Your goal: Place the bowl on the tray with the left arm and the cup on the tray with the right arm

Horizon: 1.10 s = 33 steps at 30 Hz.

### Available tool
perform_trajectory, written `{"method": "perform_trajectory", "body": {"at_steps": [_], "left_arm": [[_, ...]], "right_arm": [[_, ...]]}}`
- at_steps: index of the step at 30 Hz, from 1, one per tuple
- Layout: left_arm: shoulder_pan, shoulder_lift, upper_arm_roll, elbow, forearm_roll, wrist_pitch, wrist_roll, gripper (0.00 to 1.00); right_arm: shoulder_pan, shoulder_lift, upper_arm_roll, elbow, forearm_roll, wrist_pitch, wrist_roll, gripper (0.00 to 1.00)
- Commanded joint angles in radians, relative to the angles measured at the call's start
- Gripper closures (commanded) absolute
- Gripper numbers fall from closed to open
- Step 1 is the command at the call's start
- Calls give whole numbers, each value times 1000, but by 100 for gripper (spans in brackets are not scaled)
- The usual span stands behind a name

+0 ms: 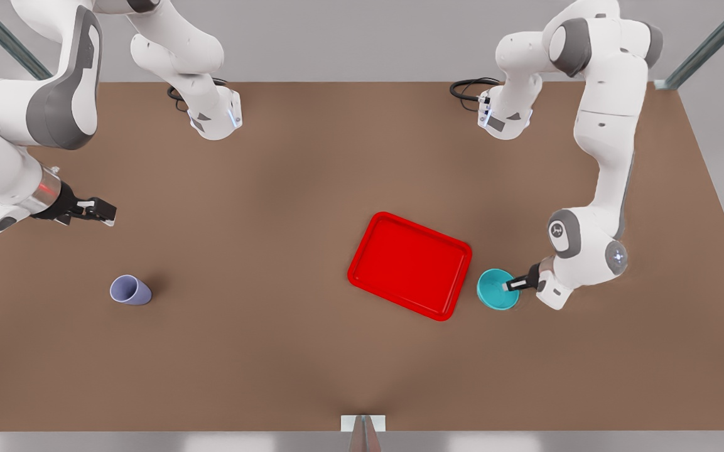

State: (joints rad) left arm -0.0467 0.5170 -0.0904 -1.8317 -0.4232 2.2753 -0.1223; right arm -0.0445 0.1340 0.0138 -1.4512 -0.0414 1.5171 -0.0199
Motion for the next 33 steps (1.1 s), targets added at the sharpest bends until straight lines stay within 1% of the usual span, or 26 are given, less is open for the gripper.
{"method": "perform_trajectory", "body": {"at_steps": [1, 4, 9, 10, 11, 16, 18, 19, 20, 21, 22, 23, 24, 25, 26, 28, 29, 33], "left_arm": [[-13, 0, 0, 0, -109, 0, -17, 79], [-97, 12, -2, -3, -108, 1, -109, 79], [-182, 50, -3, -8, -146, 18, -114, 79], [-185, 63, -2, -6, -143, 29, -103, 66], [-186, 75, -2, -3, -131, 35, -99, 0], [-185, 64, 9, 21, -112, 24, -86, 0], [-176, 44, 44, 29, 40, 19, -76, 0], [-176, 43, 75, 34, 101, 23, -76, 0], [-176, 41, 96, 54, 168, 23, -76, 0], [-174, 25, 133, 84, 248, 12, -76, 0], [-176, -15, 158, 95, 308, -58, -47, 0], [-160, -115, 187, 100, 354, -207, 13, 0], [-160, -202, 189, 144, 368, -429, 52, 0], [-160, -264, 181, 158, 477, -560, 50, 0], [-160, -311, 181, 170, 480, -625, 53, 0], [-160, -307, 179, 236, 488, -669, 59, 0], [-162, -305, 182, 244, 524, -668, 69, 0], [-162, -322, 172, 279, 517, -709, 96, 0]], "right_arm": [[0, -1, 0, 0, 0, 0, 0, 0], [0, -1, 0, 0, 0, 0, 0, 0], [0, -1, 0, 0, 0, 0, -2, 0], [0, -1, 0, 0, 0, 0, -2, 0], [0, -1, 0, 0, 0, 0, -2, 0], [0, -1, 0, 0, 0, 0, 0, 0], [3, 24, 2, 2, -8, 2, 12, 0], [-6, 59, -2, 14, -2, 0, 2, 0], [-11, 171, -11, 32, 8, -6, 2, 0], [-43, 223, -12, 51, 52, -3, 8, 0], [-46, 275, -15, 55, 55, -3, 12, 0], [-87, 285, -20, 28, 49, 40, -3, 0], [-118, 279, -21, -50, 37, 153, -31, 0], [-124, 280, -23, -69, 6, 179, -31, 0], [-136, 282, -26, -95, 6, 218, -29, 0], [-138, 288, -26, -150, 6, 316, -26, 0], [-140, 308, -26, -147, 6, 334, -28, 0], [-184, 352, -26, -161, 11, 399, -63, 0]]}}
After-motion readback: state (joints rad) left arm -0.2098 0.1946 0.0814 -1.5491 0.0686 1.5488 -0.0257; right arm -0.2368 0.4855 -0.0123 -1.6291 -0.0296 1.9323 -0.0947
